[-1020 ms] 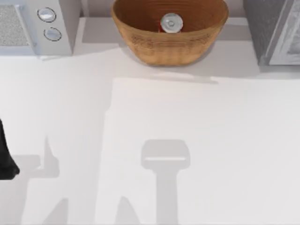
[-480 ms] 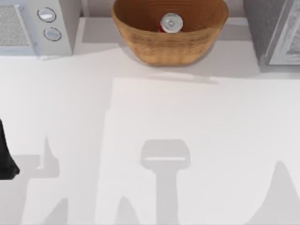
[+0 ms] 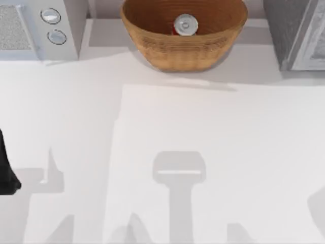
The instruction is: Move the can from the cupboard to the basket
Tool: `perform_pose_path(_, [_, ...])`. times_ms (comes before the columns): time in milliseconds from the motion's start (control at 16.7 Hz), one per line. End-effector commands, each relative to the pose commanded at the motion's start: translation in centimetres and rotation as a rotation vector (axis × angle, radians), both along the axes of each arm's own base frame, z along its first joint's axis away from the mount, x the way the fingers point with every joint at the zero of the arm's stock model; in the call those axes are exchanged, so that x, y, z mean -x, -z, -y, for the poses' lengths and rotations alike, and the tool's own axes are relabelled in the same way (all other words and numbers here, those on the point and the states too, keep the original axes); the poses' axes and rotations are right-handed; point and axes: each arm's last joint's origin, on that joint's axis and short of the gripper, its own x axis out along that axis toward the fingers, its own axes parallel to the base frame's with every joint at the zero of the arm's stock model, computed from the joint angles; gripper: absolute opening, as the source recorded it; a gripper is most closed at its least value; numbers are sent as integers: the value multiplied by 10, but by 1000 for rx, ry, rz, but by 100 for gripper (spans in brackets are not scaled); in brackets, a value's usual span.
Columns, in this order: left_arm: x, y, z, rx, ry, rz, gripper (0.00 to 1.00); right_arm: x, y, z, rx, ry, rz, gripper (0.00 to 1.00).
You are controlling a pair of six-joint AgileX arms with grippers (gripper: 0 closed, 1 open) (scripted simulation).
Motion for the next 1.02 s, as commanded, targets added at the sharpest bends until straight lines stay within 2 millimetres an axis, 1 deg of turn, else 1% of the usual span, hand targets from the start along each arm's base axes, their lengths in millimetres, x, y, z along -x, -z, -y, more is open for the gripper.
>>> perform_pose_path(120, [0, 0, 0, 0, 0, 0, 100, 3, -6, -6, 6, 0, 4, 100])
perform_pose_path(420, [0, 0, 0, 0, 0, 0, 100, 3, -7, -5, 9, 3, 5, 100])
perform_pose_path(480, [0, 0, 0, 0, 0, 0, 100, 1, -7, -6, 9, 3, 6, 100])
perform_pose_path(600, [0, 0, 0, 0, 0, 0, 100, -9, -8, -13, 9, 1, 7, 100])
perform_pose_path(720, [0, 0, 0, 0, 0, 0, 100, -26, -9, -26, 7, 1, 9, 100])
perform_pose_path(840, [0, 0, 0, 0, 0, 0, 100, -48, -10, -45, 2, 1, 9, 100])
perform_pose_path(900, [0, 0, 0, 0, 0, 0, 100, -59, -10, -58, 0, 2, 7, 100])
perform_pose_path(1020, [0, 0, 0, 0, 0, 0, 100, -82, -10, -91, -4, 2, 4, 100])
